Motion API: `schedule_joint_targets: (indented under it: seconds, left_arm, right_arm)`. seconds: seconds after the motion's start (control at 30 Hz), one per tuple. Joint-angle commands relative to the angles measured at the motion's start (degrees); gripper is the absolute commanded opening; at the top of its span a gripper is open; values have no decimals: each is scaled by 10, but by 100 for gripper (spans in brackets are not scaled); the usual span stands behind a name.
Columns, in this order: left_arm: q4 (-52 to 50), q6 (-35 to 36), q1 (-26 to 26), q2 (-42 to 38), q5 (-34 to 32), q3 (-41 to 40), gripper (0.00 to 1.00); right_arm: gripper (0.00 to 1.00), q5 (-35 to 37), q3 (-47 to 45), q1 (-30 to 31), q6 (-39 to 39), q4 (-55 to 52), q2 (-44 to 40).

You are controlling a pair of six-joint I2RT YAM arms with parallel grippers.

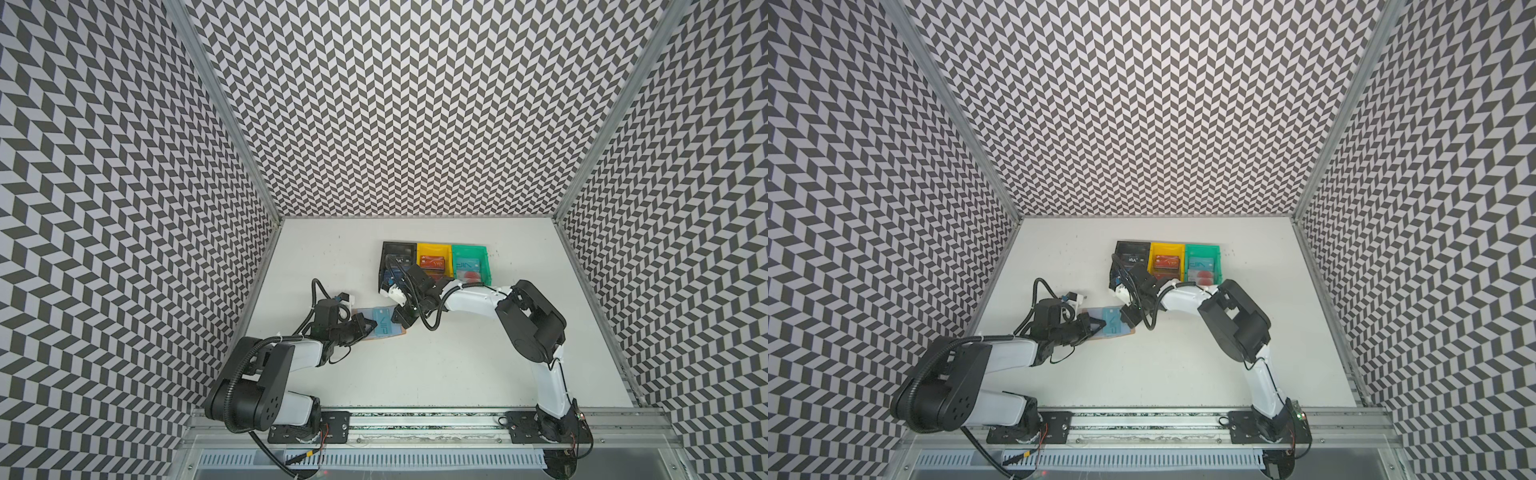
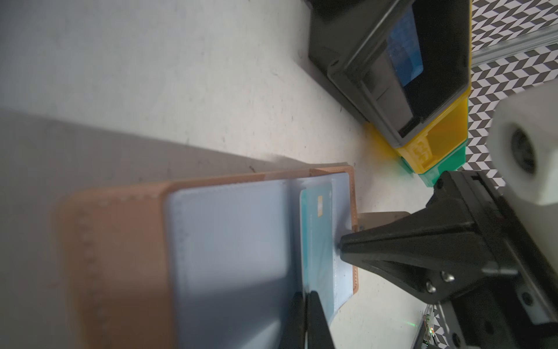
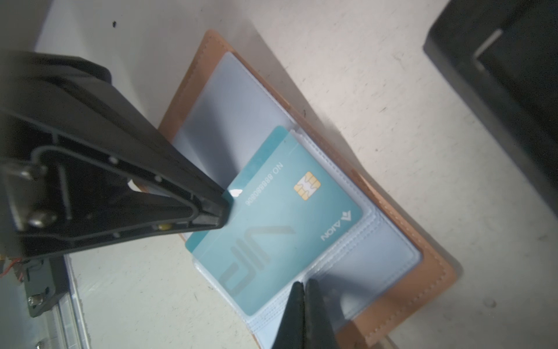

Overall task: Take the credit cards out of the card holder
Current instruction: Take out the credit card from the card slot.

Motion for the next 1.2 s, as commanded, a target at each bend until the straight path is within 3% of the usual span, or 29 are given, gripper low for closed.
schedule_joint_targets:
  seconds: [0.0, 0.37, 1.17]
  left_arm:
    - [-25, 12, 7, -14, -22, -10, 0]
    - [-61, 22, 32, -51, -33, -16, 0]
    - [-225, 45, 39, -211, -110, 29, 0]
  right_arm:
    - [0, 19, -22, -7, -3, -31, 22]
    - [0, 17, -19, -7, -2, -33, 26]
    - [0, 23, 1, -8, -18, -65, 9]
